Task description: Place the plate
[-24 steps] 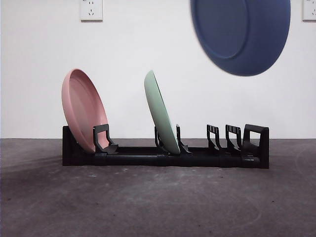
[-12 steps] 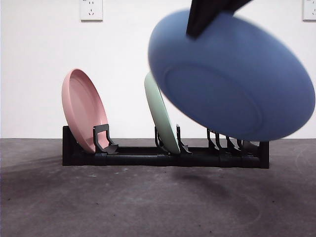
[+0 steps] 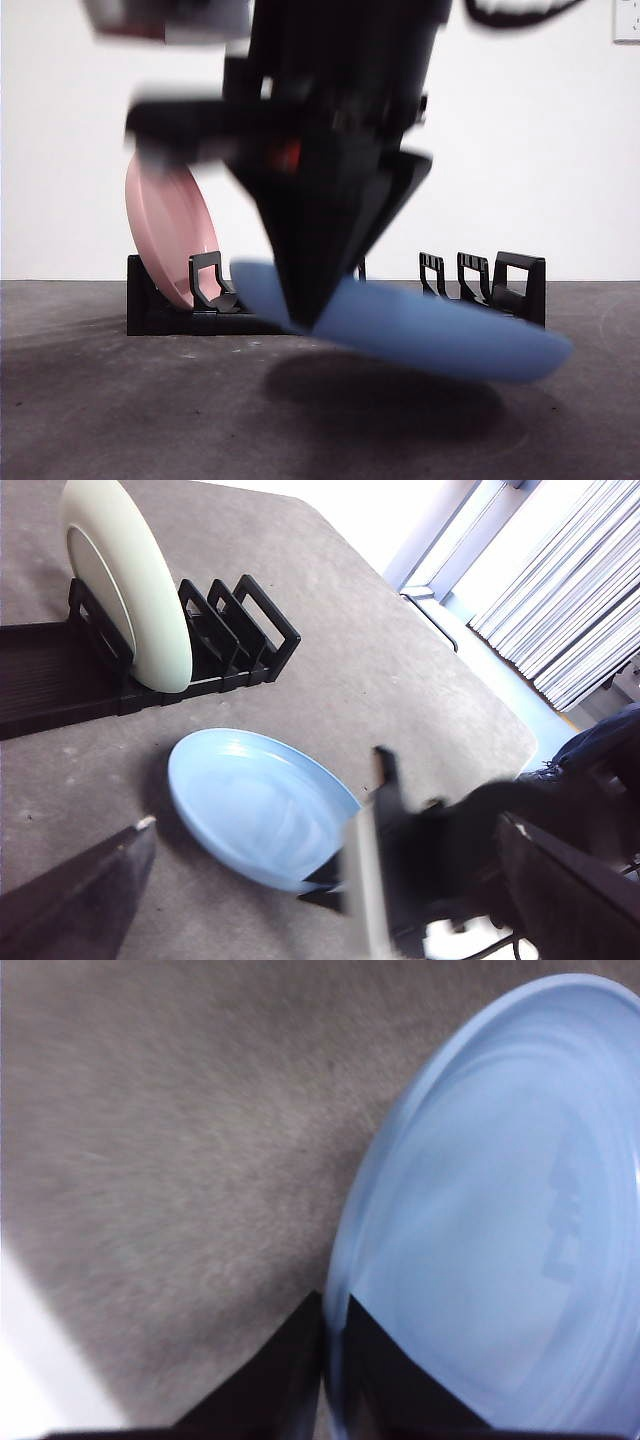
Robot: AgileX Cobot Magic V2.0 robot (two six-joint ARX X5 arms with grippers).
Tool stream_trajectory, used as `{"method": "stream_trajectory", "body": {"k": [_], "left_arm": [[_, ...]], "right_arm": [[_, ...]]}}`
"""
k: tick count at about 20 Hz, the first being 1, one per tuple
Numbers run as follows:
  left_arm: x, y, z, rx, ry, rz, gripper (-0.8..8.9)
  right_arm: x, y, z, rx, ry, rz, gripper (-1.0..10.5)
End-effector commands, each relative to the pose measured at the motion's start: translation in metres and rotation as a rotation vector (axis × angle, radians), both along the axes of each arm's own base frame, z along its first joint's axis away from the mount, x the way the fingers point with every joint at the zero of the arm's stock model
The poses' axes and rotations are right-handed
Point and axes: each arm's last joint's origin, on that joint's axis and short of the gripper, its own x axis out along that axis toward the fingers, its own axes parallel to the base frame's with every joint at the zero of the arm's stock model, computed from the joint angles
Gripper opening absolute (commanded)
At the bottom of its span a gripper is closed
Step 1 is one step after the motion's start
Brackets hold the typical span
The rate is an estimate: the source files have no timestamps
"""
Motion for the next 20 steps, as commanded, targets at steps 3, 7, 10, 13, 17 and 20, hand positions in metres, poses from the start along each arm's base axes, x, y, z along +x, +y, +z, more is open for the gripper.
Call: {"method": "stream_trajectory", "body": {"k": [3, 7, 10, 13, 17, 20], "left_arm": [[0.000, -0.001, 0.006, 0.000, -0.035, -0.015, 5.62], [-0.001, -0.001, 0.006, 0.001, -0.037, -0.022, 5.62], [-0.001, -0.001, 0.006, 0.001, -0.038, -0.022, 5.62], [-0.001, -0.001, 0.006, 0.001, -0.038, -0.025, 5.62], [0.000, -0.002, 0.006, 0.001, -0.036, -0.027, 5.62], [0.002, -0.002, 0.005, 0.004, -0.028, -0.027, 5.62]], "right_arm": [[-0.002, 0.016, -0.024, -0.031, 0.015, -0.002, 0.1], [0.000, 0.020, -0.027, -0.008, 0.010, -0.001, 0.1], [0.000, 0.020, -0.027, -0.003, 0.012, -0.015, 0.6], [-0.001, 0.020, -0.026, 0.024, 0.056, -0.030, 3.8], [0.003, 0.011, -0.004, 0.139, 0.146, -0.042, 5.1], [0.012, -0.007, 0.027, 0.255, 0.159, -0.066, 5.1]]}}
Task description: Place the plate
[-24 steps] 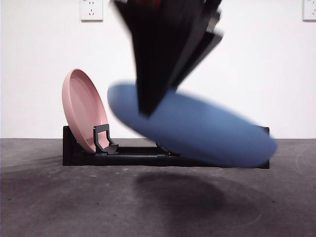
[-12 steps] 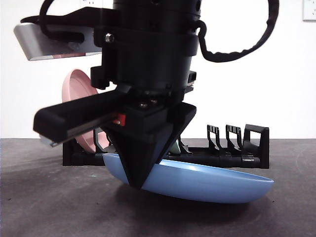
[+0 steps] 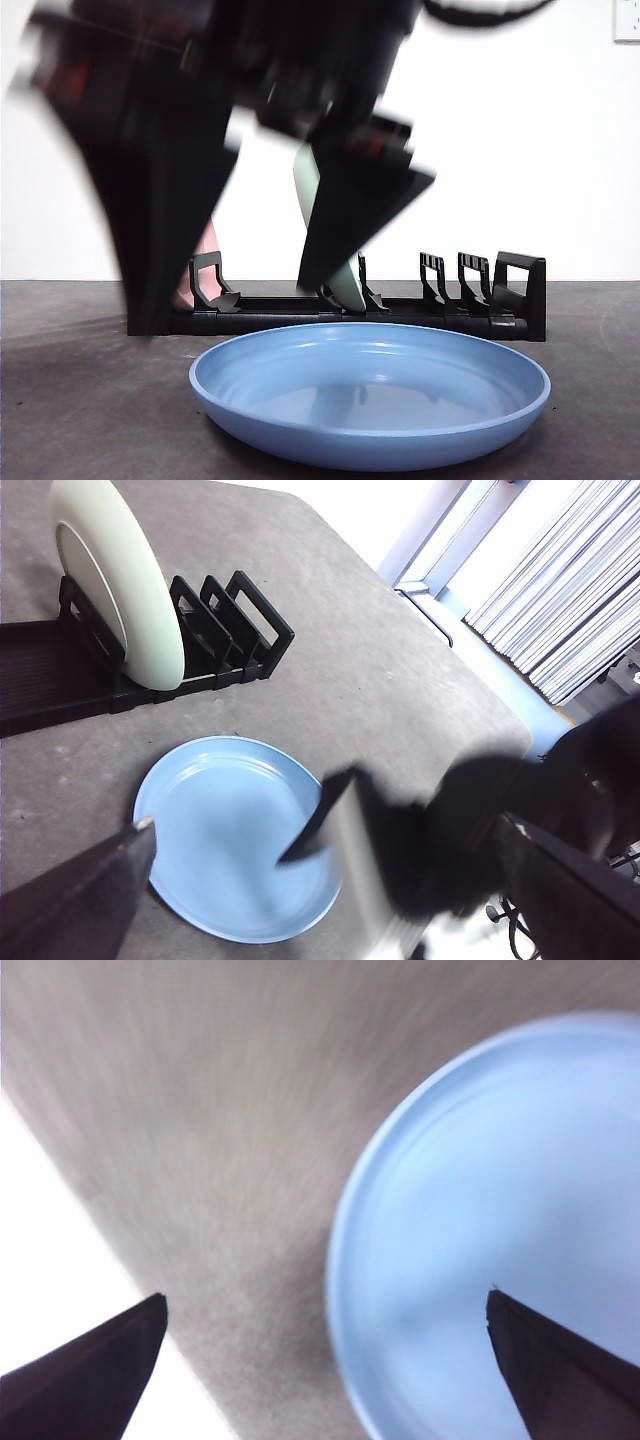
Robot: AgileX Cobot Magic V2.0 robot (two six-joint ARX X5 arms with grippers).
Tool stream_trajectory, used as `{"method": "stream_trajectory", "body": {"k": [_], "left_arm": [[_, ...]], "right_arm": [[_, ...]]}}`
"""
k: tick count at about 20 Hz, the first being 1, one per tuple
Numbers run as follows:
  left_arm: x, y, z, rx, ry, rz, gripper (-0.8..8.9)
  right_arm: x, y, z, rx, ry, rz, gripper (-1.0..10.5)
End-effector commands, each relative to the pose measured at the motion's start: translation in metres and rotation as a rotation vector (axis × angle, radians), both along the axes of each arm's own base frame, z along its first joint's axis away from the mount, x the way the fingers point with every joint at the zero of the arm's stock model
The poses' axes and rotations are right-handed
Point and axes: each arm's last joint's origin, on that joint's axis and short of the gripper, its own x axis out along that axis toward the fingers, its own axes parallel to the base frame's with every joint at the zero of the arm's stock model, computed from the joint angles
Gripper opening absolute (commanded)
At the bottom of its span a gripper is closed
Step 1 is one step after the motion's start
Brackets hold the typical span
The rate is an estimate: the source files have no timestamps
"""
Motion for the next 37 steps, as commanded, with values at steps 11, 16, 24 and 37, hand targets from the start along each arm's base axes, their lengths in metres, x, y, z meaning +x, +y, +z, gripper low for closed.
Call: {"method": "stream_trajectory", "body": {"k": [11, 16, 24, 37], "left_arm": [[0.012, -0.002, -0.001, 0.042, 0.046, 0.047, 5.57], [0.022, -0.007, -0.006, 0.068, 0.094, 0.063, 5.57], [0.045, -0.017, -0.010, 0.131, 0.174, 0.118, 5.57], [0.110, -0.055, 0.022, 0.503, 0.244, 0.269, 5.54]], "right_arm": [[0.017, -0.160, 0.124, 0.498, -0.052, -0.293, 5.1], [-0.003, -0.209, 0.137, 0.583, -0.073, -0.298, 5.1], [-0.024, -0.231, 0.124, 0.643, -0.085, -0.310, 5.1], [-0.032, -0.236, 0.091, 0.730, 0.015, -0.332, 5.1]]}}
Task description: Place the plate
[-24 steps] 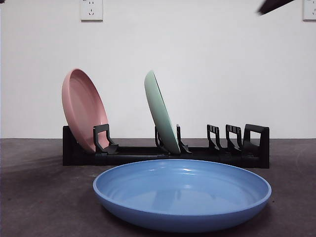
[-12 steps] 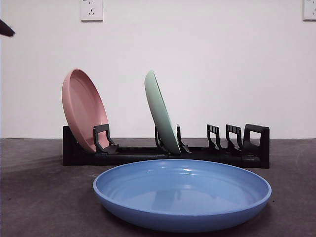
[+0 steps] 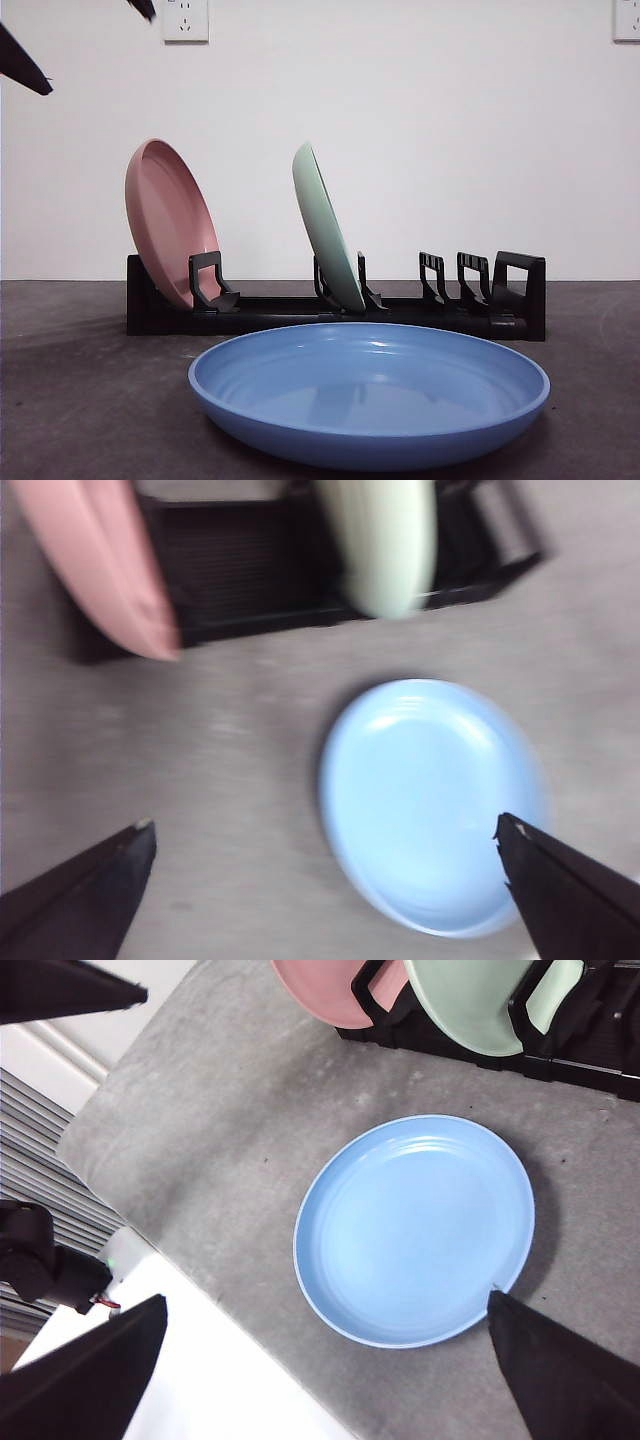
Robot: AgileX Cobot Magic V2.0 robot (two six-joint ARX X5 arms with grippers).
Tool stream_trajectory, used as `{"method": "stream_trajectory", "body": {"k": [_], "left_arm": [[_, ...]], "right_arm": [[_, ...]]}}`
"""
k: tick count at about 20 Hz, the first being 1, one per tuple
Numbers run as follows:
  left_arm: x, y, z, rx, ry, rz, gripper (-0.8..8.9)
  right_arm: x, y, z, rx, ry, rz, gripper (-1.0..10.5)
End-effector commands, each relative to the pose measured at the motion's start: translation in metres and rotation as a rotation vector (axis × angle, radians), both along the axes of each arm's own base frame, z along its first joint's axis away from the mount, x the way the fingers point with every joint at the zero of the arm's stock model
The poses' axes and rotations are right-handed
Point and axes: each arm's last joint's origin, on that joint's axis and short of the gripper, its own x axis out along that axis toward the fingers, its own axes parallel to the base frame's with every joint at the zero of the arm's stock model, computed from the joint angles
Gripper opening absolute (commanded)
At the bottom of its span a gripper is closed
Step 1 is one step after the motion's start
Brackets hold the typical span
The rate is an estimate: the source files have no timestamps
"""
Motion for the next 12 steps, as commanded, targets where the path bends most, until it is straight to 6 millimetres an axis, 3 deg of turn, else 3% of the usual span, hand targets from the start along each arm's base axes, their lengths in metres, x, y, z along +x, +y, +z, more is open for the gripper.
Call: {"method": "stream_trajectory", "body": {"k": [1, 5, 12], "left_arm": [[0.024, -0.017, 0.013, 0.174, -0.020, 0.019, 5.54], [0.065, -0.049, 0.020, 0.407, -0.063, 0.078, 5.53], [0.124, -0.090, 0.005, 0.768, -0.197, 0.246, 5.54]], "right_arm": [[0.001, 0.001, 0.005, 0.035, -0.013, 0.014, 5.1], [0.002, 0.002, 0.007, 0.049, -0.044, 0.019, 5.1], [0.005, 0.002, 0.011, 0.061, -0.091, 0.020, 5.1]]}}
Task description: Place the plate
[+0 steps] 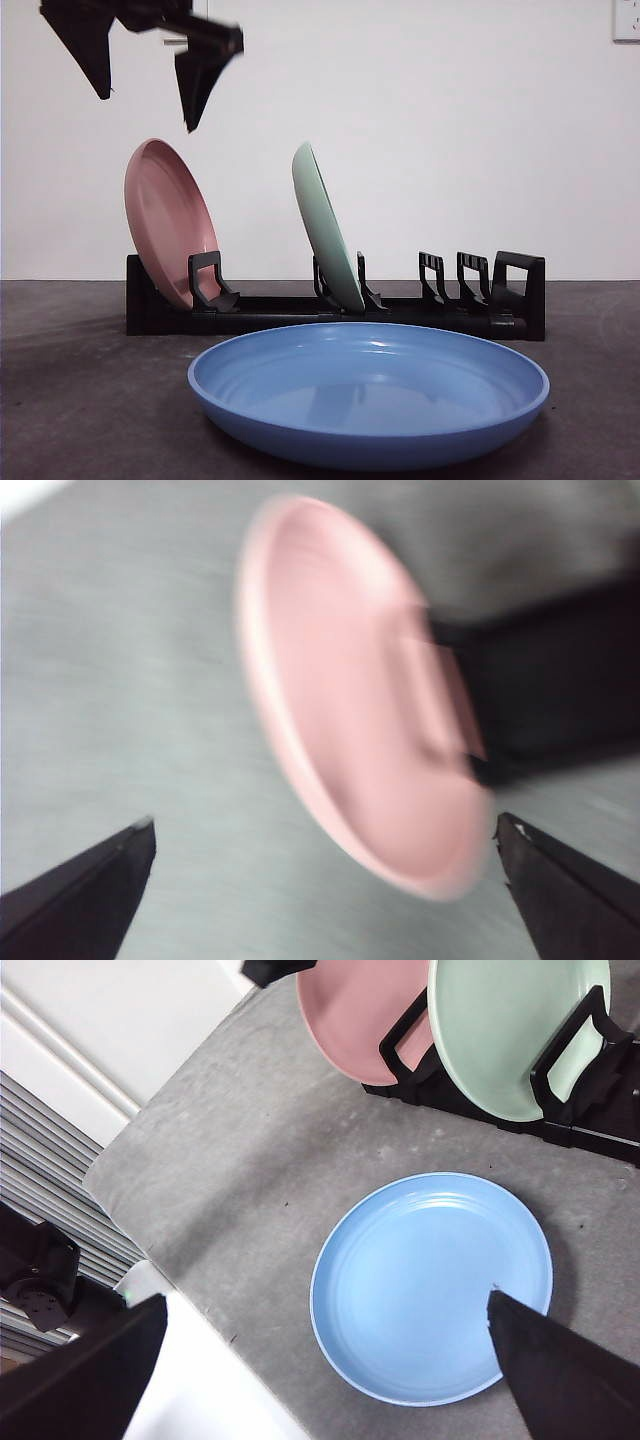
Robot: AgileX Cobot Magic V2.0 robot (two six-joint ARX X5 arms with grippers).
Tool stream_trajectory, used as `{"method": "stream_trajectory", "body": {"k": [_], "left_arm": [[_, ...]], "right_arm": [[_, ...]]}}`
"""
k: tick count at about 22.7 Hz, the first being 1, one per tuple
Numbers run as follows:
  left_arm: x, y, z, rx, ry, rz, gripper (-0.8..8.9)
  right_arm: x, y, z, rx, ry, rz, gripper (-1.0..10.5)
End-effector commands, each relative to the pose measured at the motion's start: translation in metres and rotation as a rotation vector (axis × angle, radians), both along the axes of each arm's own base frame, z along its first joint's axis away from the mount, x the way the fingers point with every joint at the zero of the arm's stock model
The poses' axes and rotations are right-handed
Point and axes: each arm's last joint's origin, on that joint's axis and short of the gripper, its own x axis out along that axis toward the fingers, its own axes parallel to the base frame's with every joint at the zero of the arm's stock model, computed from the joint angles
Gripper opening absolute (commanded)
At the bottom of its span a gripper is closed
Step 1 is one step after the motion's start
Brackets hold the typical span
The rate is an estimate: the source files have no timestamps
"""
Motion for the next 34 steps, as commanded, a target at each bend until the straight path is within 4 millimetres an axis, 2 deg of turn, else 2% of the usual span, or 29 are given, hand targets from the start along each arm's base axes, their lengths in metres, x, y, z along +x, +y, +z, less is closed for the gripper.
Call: {"method": "stream_trajectory", "body": {"k": [1, 4, 7, 18, 20, 26, 28, 32, 34], "left_arm": [[0.016, -0.011, -0.002, 0.097, -0.081, 0.021, 5.54], [0.028, -0.017, -0.011, 0.160, -0.121, 0.038, 5.52], [0.037, -0.019, -0.017, 0.168, -0.142, 0.043, 4.90], [0.053, -0.021, -0.042, 0.245, -0.081, 0.040, 4.85], [0.054, -0.020, -0.043, 0.246, -0.080, 0.043, 4.16], [0.057, -0.013, -0.043, 0.251, -0.070, 0.059, 3.93], [0.057, -0.011, -0.044, 0.255, -0.062, 0.063, 3.28], [0.058, -0.010, -0.044, 0.254, -0.060, 0.065, 2.94], [0.058, -0.010, -0.044, 0.249, -0.055, 0.060, 2.30]], "right_arm": [[0.001, 0.000, 0.003, 0.010, -0.010, 0.003, 5.1], [0.000, 0.001, 0.003, 0.018, -0.009, 0.017, 5.1], [0.000, 0.001, 0.003, 0.019, -0.008, 0.019, 5.1], [0.000, 0.001, 0.003, 0.030, -0.005, 0.038, 5.1], [0.000, 0.001, 0.003, 0.030, -0.005, 0.038, 5.1], [0.000, 0.001, 0.003, 0.030, -0.005, 0.038, 5.1], [0.000, 0.001, 0.003, 0.030, -0.005, 0.038, 5.1], [0.000, 0.001, 0.004, 0.030, -0.005, 0.038, 5.1], [0.000, 0.001, 0.004, 0.030, -0.005, 0.038, 5.1]]}}
